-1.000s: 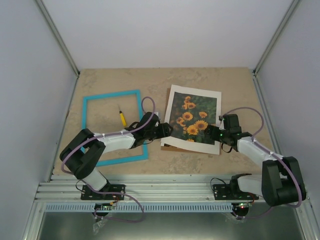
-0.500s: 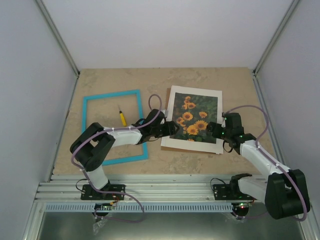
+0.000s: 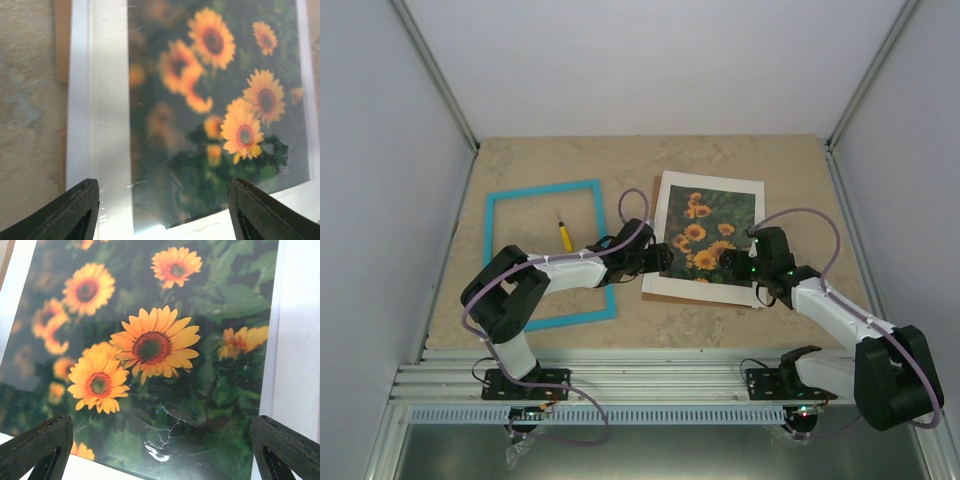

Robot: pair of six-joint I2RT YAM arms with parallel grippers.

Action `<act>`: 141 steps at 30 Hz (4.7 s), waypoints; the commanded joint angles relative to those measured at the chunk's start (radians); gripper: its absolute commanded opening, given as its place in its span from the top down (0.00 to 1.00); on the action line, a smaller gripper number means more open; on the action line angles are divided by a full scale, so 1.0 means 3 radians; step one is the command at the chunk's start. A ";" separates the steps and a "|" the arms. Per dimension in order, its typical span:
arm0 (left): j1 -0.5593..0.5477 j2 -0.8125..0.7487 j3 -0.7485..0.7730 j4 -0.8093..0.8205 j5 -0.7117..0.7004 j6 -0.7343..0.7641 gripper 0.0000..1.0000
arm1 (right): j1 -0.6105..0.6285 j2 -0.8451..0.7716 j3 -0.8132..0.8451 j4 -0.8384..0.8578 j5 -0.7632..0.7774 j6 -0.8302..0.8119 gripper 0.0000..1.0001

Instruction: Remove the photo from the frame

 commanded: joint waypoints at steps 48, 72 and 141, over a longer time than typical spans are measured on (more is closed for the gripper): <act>-0.0251 0.0307 0.0364 -0.0035 0.0151 0.0053 0.27 | 0.0060 0.0047 -0.0057 0.0255 0.0080 -0.0042 0.02; 0.0517 -0.0301 -0.0413 0.0204 0.0372 0.0066 0.24 | 0.0060 -0.0195 -0.0416 0.1061 -0.0145 -0.0341 0.02; 0.0515 0.0304 0.0469 -0.0071 0.0817 0.0296 0.32 | 0.0170 0.0061 -0.0512 0.1396 -0.0314 -0.0354 0.02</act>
